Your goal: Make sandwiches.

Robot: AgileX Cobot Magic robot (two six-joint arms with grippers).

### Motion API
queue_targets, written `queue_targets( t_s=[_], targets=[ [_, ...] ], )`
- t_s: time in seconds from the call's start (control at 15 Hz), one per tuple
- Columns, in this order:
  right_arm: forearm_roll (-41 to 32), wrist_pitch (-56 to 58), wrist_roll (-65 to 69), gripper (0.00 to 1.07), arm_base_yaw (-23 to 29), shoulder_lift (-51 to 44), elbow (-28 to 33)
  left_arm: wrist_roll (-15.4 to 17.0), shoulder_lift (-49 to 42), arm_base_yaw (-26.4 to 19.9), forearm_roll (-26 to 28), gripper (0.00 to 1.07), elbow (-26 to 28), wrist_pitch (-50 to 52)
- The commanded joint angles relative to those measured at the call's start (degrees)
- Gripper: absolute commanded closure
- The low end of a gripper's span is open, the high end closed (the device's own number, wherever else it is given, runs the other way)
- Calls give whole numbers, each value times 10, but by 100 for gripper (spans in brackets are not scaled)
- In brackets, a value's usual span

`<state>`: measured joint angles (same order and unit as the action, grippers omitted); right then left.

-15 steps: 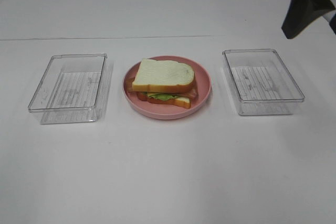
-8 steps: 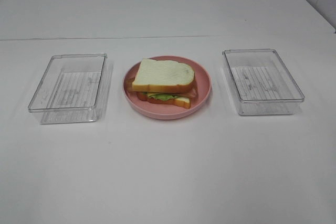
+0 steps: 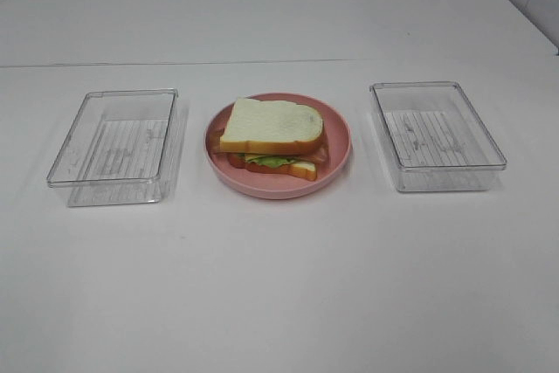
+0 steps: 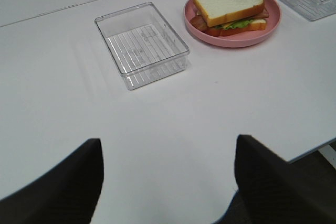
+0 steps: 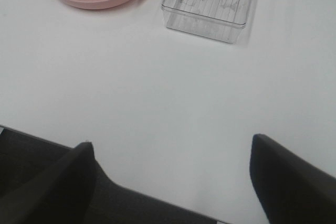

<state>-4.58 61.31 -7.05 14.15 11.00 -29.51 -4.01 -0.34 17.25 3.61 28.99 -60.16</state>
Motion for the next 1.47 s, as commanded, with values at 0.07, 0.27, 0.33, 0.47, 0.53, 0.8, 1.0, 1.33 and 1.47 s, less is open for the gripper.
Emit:
queue_targets(
  t_s=[0.07, 0.27, 0.33, 0.47, 0.53, 0.8, 1.0, 1.33, 1.47],
  targets=[
    [1, -3, -11, 31, 0, -36, 5, -5, -11, 0, 5, 39, -3, 6],
    [1, -3, -11, 31, 0, -42, 5, -15, -11, 0, 11, 39, -3, 6],
    [1, -3, -11, 31, 0, -42, 5, -18, -11, 0, 12, 39, -3, 5],
    [1, -3, -11, 31, 0, -42, 5, -18, -11, 0, 12, 39, -3, 5],
    [1, -3, -11, 31, 0, -42, 5, -18, -11, 0, 12, 39, -3, 5],
    [1, -3, -11, 31, 0, -42, 5, -18, -11, 0, 12, 39, -3, 5],
    [1, -3, -11, 31, -1, -42, 5, -18, -11, 0, 12, 39, -3, 5],
    [-3, -3, -11, 31, -129, -56, 5, -18, -13, -101, 12, 39, -3, 6],
    [-5, -3, -11, 31, -149, -80, 5, -18, -13, -157, 12, 39, -3, 6]
  ],
)
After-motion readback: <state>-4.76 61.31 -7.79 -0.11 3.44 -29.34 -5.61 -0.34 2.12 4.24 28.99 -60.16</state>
